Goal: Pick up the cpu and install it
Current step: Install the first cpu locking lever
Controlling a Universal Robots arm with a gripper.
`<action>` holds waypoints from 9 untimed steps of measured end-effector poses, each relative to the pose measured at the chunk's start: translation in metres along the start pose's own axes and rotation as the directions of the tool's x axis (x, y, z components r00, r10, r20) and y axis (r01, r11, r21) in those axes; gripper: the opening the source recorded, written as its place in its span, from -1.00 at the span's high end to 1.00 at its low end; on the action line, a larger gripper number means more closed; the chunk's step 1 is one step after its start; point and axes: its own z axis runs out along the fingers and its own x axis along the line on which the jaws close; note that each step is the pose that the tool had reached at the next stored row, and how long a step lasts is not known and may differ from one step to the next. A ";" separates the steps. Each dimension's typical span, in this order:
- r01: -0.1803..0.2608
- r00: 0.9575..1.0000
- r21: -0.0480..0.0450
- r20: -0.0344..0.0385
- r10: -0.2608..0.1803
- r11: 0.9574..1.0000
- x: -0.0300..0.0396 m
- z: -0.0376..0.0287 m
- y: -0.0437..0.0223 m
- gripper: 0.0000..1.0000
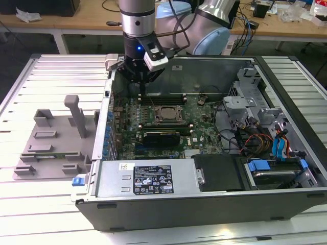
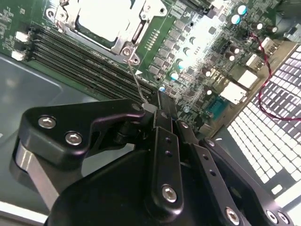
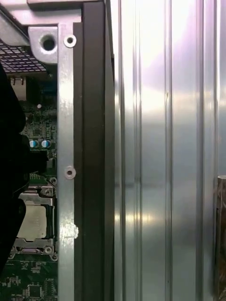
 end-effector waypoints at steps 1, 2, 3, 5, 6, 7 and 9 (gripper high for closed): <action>0.000 1.000 0.000 0.000 0.000 1.000 -0.0005 0.0001 0.0000 0.79; 0.000 1.000 0.000 0.000 0.000 1.000 -0.0018 0.0001 0.0000 0.79; 0.000 1.000 0.000 0.000 0.000 1.000 -0.0038 0.0002 0.0001 0.79; 0.000 1.000 0.000 0.000 0.000 1.000 -0.0104 0.0004 0.0001 0.79; 0.000 1.000 0.000 0.000 0.000 1.000 -0.0125 0.0005 0.0002 0.79; 0.000 1.000 0.000 0.000 0.000 1.000 -0.0134 0.0005 0.0002 0.79; 0.000 1.000 0.000 -0.001 0.000 1.000 -0.0158 0.0006 0.0002 0.79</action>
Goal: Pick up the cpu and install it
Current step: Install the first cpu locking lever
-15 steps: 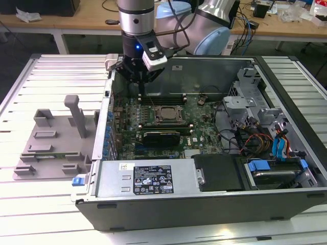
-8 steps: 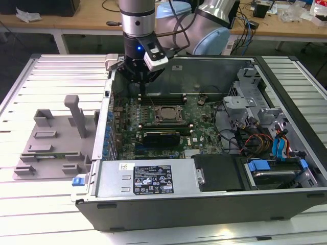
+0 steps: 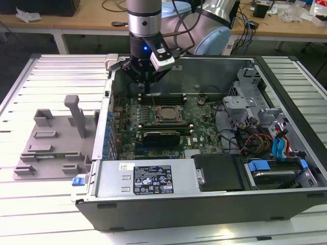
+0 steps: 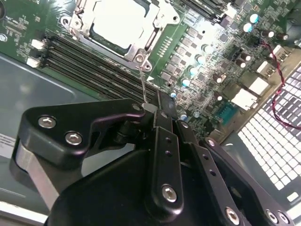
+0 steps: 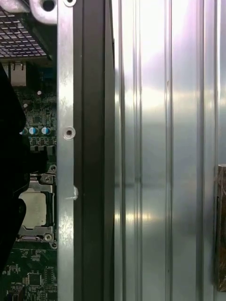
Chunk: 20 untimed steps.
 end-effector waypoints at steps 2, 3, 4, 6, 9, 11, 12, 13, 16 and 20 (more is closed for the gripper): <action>0.000 1.000 0.000 -0.001 0.000 1.000 -0.0028 0.0003 0.0000 0.79; 0.000 1.000 0.000 -0.002 0.000 1.000 -0.0057 0.0006 0.0001 0.79; 0.000 1.000 0.000 -0.002 0.000 1.000 -0.0083 0.0009 0.0001 0.79; 0.000 1.000 0.000 -0.003 0.000 1.000 -0.0104 0.0011 0.0001 0.79; 0.000 1.000 0.000 -0.006 0.000 1.000 -0.0208 0.0025 0.0003 0.79; 0.000 1.000 0.000 -0.007 0.000 1.000 -0.0270 0.0031 0.0004 0.79; 0.000 1.000 0.000 -0.008 0.000 1.000 -0.0298 0.0035 0.0004 0.79; 0.000 1.000 0.000 -0.008 0.000 1.000 -0.0315 0.0038 0.0004 0.79; 0.000 1.000 0.000 -0.010 0.000 1.000 -0.0380 0.0048 0.0005 0.79; 0.001 1.000 0.000 -0.014 -0.001 1.000 -0.0444 0.0102 0.0008 0.79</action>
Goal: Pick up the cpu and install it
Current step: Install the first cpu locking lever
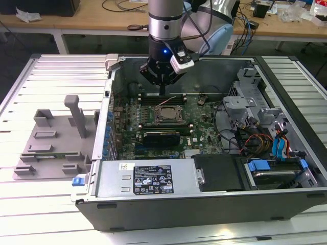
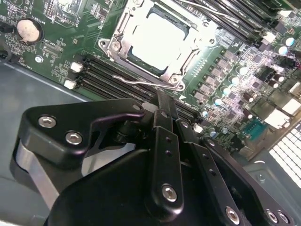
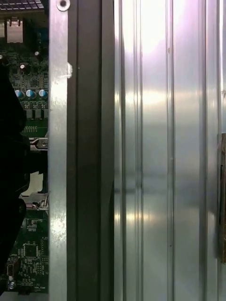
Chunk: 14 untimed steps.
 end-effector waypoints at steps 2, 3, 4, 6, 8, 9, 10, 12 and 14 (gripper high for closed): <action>0.000 1.000 0.000 -0.001 0.000 1.000 -0.0005 0.0032 0.0001 0.79; 0.000 1.000 0.000 -0.001 0.000 1.000 -0.0008 0.0053 0.0002 0.79; 0.000 1.000 0.000 -0.001 0.000 1.000 -0.0009 0.0066 0.0003 0.79; 0.000 1.000 0.000 -0.001 0.000 1.000 -0.0009 0.0065 0.0003 0.79; 0.000 1.000 -0.011 -0.001 0.000 1.000 -0.0010 0.0069 0.0003 0.79; 0.000 1.000 -0.022 -0.001 0.000 1.000 -0.0009 0.0072 0.0002 0.79; 0.000 1.000 -0.026 -0.001 0.000 1.000 -0.0009 0.0082 0.0000 0.79; 0.000 1.000 -0.032 -0.002 0.000 0.999 -0.0008 0.0143 -0.0019 0.79; 0.042 0.999 -0.033 0.000 -0.042 0.999 -0.0011 0.0204 -0.0018 0.79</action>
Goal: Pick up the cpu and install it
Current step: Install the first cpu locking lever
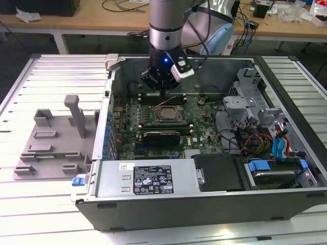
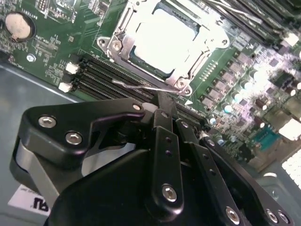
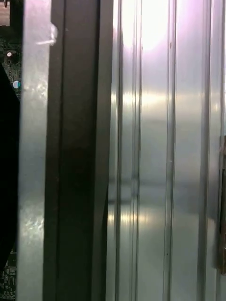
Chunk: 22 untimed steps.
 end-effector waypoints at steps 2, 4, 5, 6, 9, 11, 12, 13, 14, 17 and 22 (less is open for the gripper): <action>0.010 1.000 0.000 0.000 -0.010 1.000 -0.0011 0.0031 0.0000 0.79; 0.010 1.000 0.000 0.000 -0.010 1.000 -0.0032 0.0066 -0.0001 0.79; 0.010 1.000 0.000 0.000 -0.010 1.000 -0.0042 0.0077 -0.0001 0.79; 0.010 1.000 0.000 -0.001 -0.010 1.000 -0.0062 0.0099 -0.0001 0.79; 0.010 1.000 0.000 -0.002 -0.010 1.000 -0.0141 0.0182 -0.0004 0.79; 0.010 1.000 0.000 -0.003 -0.010 1.000 -0.0182 0.0211 -0.0008 0.79; 0.010 1.000 0.000 -0.003 -0.010 1.000 -0.0200 0.0224 -0.0010 0.79; 0.010 1.000 0.000 -0.003 -0.010 1.000 -0.0213 0.0234 -0.0011 0.79; 0.010 1.000 0.000 -0.003 -0.010 1.000 -0.0225 0.0244 -0.0014 0.79; 0.010 1.000 0.000 -0.004 -0.010 1.000 -0.0257 0.0267 -0.0023 0.79; 0.010 1.000 0.000 -0.005 -0.010 1.000 -0.0311 0.0301 -0.0024 0.79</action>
